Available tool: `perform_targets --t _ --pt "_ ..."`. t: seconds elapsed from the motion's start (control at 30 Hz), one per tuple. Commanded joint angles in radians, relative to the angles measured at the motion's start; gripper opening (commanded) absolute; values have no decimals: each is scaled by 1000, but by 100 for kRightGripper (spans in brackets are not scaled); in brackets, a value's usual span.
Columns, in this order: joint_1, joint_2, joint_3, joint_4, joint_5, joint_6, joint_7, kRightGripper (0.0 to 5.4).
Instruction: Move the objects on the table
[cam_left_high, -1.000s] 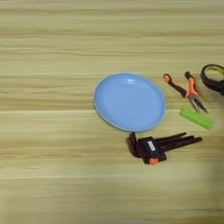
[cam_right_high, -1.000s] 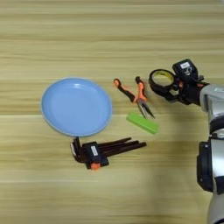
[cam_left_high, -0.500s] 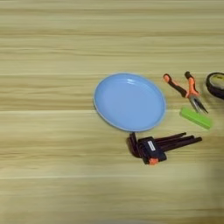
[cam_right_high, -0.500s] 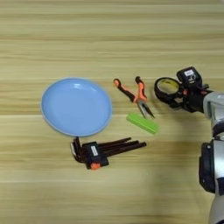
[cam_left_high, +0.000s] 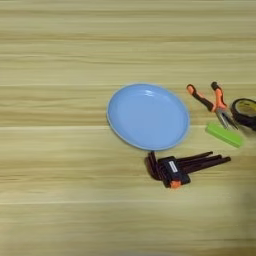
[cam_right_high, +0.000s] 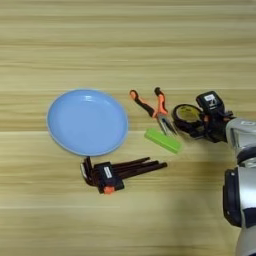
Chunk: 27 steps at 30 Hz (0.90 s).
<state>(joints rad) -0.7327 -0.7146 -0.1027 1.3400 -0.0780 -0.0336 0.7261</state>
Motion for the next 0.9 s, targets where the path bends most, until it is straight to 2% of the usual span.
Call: perform_targets --t 0.03,0.13,0.3,0.57,0.9 --pt "-55 -34 0 -38 -6 -8 -28 402" --pt "-54 -32 1 -37 -9 -6 -29 402" --pt "-56 -30 -1 -37 -14 -6 -35 470" --pt "-59 -31 -2 -37 -14 -7 -41 538" --pt "-101 -44 -58 -42 24 -16 -104 538"
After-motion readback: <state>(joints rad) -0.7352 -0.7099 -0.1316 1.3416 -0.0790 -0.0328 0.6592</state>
